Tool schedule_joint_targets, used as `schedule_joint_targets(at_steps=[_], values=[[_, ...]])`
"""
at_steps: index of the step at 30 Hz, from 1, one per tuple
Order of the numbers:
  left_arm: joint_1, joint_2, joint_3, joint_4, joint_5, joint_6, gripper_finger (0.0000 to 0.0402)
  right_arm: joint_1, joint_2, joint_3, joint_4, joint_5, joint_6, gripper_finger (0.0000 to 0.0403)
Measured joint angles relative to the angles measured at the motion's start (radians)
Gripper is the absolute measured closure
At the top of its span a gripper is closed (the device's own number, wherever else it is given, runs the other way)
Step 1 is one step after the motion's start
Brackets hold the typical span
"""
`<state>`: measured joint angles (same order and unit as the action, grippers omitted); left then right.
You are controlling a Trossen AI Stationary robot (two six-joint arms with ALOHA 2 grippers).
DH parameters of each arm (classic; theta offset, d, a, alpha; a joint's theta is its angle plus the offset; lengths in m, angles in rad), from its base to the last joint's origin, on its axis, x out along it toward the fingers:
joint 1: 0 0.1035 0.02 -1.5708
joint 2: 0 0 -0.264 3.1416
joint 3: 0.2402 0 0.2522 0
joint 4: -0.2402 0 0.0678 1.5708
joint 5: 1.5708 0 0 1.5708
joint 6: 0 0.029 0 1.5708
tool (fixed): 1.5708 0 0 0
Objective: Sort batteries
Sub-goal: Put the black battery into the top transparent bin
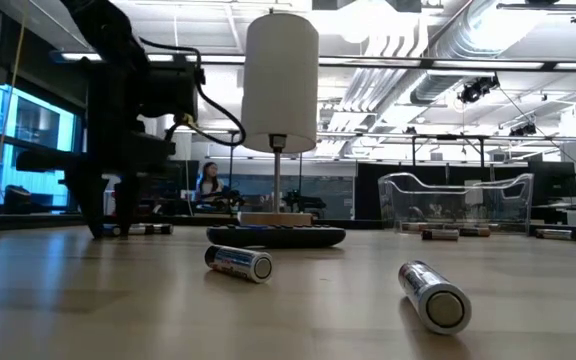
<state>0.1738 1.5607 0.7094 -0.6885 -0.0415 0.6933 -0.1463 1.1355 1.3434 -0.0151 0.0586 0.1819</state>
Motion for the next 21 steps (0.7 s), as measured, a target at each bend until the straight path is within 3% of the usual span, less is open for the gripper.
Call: schedule_joint_targets(at_steps=[5, 9, 14, 17, 21], values=[[-0.012, 0.005, 0.042, -0.049, 0.003, -0.039, 0.0369, 0.000, 0.000, 0.000, -0.004, 0.000, 0.000, 0.0403], [-0.010, 0.001, 0.129, -0.143, -0.002, -0.128, 0.0373, 0.000, 0.000, 0.000, -0.004, 0.000, 0.000, 0.0403], [-0.010, -0.062, 0.252, -0.110, 0.058, -0.193, 0.0373, 0.000, 0.000, 0.000, -0.004, 0.000, -0.004, 0.0403], [-0.003, -0.103, 0.318, 0.100, 0.127, -0.230, 0.0373, 0.000, 0.000, 0.000, -0.001, 0.000, -0.004, 0.0403], [0.012, -0.099, 0.356, 0.480, 0.137, -0.336, 0.0373, 0.000, 0.000, 0.000, 0.026, 0.000, 0.002, 0.0403]])
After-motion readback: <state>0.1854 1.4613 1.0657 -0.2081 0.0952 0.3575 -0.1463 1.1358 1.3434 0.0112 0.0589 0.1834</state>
